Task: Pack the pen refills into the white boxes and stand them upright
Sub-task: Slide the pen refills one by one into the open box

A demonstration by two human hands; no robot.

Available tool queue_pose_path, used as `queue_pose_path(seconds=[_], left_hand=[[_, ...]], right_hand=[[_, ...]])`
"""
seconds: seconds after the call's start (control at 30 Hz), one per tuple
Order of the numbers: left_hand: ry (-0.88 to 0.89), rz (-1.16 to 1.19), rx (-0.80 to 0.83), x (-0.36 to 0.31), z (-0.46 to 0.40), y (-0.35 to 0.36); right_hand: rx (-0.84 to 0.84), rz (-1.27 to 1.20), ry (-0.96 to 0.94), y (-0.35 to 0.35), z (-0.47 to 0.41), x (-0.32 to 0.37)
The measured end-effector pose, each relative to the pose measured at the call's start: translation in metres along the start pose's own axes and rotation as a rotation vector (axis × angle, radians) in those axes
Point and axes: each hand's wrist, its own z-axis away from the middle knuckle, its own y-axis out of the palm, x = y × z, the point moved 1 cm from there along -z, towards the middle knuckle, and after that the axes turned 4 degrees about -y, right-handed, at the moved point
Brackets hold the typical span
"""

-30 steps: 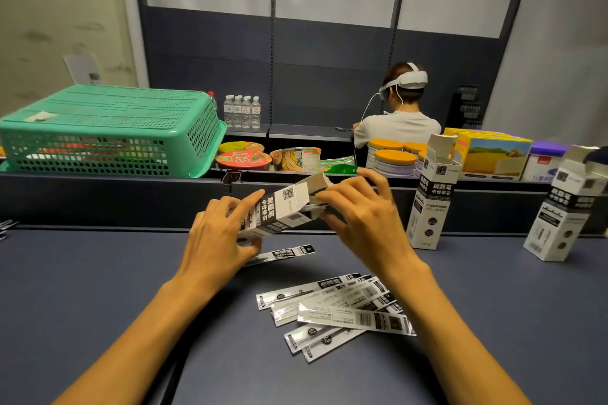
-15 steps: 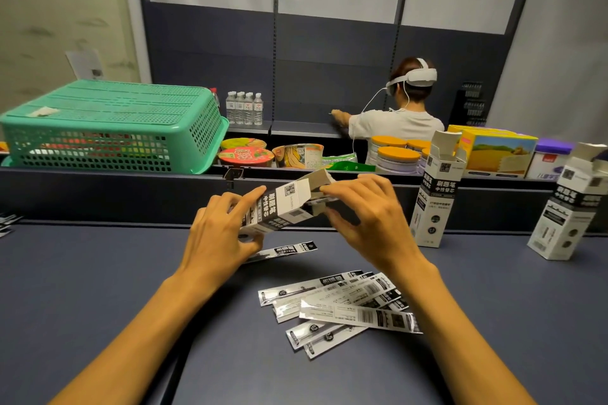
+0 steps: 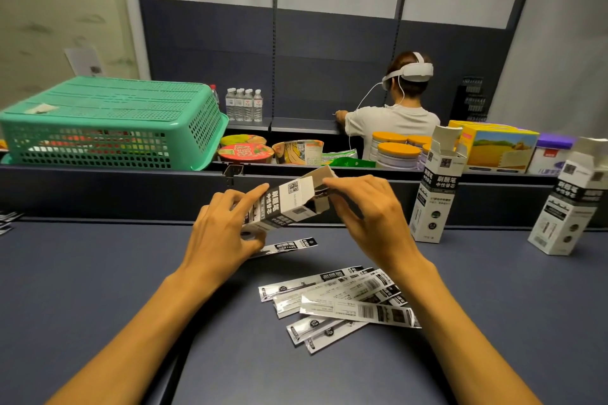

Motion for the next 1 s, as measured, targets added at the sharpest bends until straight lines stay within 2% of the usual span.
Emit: queue_pose_path(seconds=[0.13,0.3,0.53,0.6,0.7,0.8,1.0], left_hand=[[0.015,0.014,0.007,-0.002,0.001,0.000],[0.021,0.022,0.009,-0.002,0.001,0.000],[-0.004,0.010,-0.010,0.001,0.000,-0.001],[-0.015,0.014,-0.020,0.003,0.000,-0.002],[-0.026,0.018,-0.026,0.005,0.000,-0.003],[-0.034,0.021,-0.017,0.006,-0.001,-0.003],[-0.056,0.026,-0.022,0.009,-0.001,-0.004]], right_hand=[[0.057,0.012,-0.048,0.003,0.001,0.001],[0.168,-0.141,-0.022,0.010,0.005,0.008],[0.049,-0.305,0.186,-0.001,0.008,-0.007],[0.150,-0.332,0.276,-0.002,0.013,-0.017],[0.467,-0.374,0.433,0.002,0.025,-0.028],[0.701,-0.348,0.468,0.013,0.035,-0.028],[0.833,-0.332,0.421,0.039,0.026,-0.019]])
